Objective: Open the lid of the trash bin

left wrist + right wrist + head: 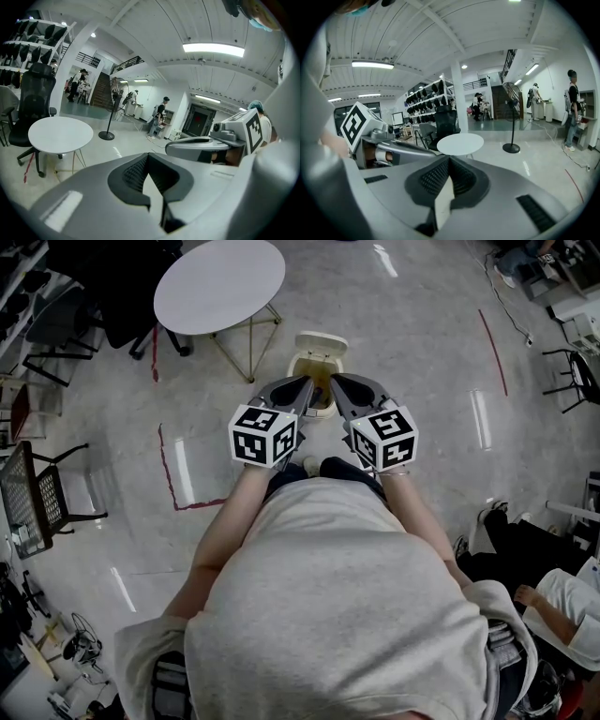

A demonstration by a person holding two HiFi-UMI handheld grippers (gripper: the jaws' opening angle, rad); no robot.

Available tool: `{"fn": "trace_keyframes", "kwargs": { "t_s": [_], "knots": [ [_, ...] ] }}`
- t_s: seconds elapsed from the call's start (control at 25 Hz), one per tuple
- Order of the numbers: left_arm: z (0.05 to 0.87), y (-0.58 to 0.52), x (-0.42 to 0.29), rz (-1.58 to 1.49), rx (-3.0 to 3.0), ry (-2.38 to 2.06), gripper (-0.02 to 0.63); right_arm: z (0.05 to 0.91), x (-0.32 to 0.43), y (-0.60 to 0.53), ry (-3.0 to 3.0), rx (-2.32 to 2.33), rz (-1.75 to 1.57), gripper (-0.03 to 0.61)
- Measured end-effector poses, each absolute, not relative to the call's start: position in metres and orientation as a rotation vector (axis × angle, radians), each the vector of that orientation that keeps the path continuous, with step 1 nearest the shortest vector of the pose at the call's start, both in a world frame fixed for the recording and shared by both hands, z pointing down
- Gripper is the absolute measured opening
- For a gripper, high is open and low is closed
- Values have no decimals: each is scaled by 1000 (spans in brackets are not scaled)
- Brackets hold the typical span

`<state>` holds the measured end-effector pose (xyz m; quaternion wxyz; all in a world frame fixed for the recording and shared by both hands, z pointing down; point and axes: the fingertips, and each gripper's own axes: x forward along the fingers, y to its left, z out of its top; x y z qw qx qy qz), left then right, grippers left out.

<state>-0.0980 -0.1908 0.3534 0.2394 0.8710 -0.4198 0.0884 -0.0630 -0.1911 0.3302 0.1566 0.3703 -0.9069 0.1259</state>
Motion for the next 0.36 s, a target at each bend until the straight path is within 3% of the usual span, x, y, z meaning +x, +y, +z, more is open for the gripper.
{"fn": "trace_keyframes", "kwargs": {
  "t_s": [0.36],
  "knots": [
    [358,-186,-104,243,2360,-1159,9,332,-65,-188,-2588,1042,358,0]
  ]
}}
